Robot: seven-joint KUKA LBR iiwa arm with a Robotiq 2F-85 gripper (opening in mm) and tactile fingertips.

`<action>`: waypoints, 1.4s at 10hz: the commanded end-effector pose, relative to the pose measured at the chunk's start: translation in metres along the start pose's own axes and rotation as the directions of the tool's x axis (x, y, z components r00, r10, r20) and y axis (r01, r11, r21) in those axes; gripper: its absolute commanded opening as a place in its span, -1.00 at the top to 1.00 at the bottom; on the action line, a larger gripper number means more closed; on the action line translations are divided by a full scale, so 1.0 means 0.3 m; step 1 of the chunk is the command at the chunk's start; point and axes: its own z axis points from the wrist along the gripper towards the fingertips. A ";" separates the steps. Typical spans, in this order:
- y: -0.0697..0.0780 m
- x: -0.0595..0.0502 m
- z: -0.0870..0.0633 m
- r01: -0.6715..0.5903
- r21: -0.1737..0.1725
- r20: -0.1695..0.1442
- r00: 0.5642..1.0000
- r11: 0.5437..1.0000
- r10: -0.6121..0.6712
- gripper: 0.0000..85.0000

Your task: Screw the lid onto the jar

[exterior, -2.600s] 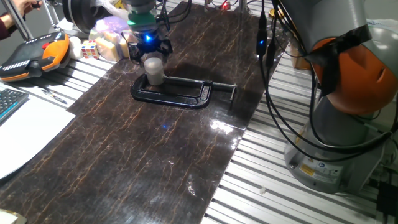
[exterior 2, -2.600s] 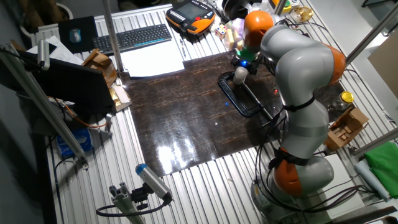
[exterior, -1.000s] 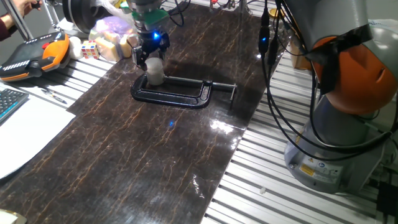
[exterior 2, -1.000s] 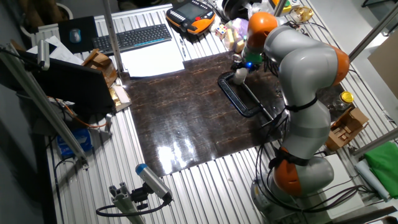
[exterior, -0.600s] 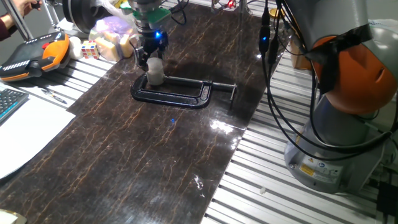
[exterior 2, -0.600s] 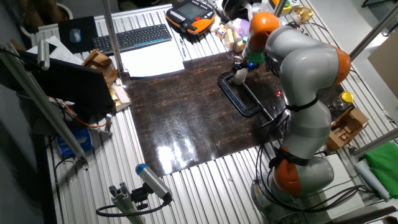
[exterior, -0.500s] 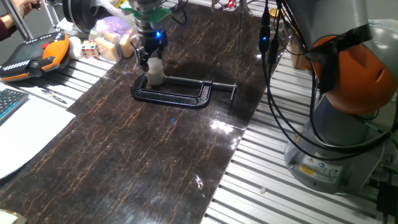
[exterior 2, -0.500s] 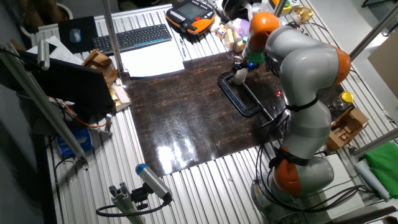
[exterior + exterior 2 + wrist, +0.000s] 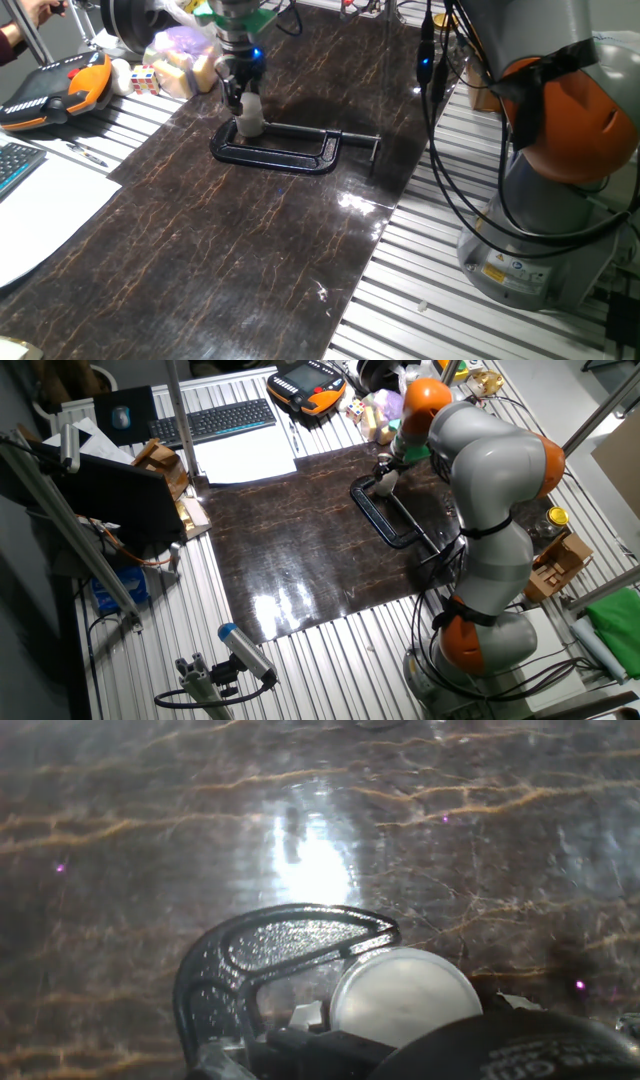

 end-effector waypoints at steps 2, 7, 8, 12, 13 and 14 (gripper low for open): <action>0.001 0.000 0.002 0.331 -0.027 0.000 0.944 0.943 -0.331 -0.91; 0.004 0.001 0.007 0.323 -0.027 -0.004 0.946 0.946 -0.323 -0.88; 0.005 0.001 0.008 0.318 -0.026 -0.005 0.948 0.948 -0.319 -0.87; 0.002 0.001 0.008 0.307 -0.020 -0.011 0.952 0.951 -0.307 -0.84; 0.002 0.001 0.008 0.307 -0.020 -0.011 0.952 0.951 -0.307 -0.82; 0.002 0.001 0.008 0.307 -0.018 -0.011 0.951 0.951 -0.308 -0.80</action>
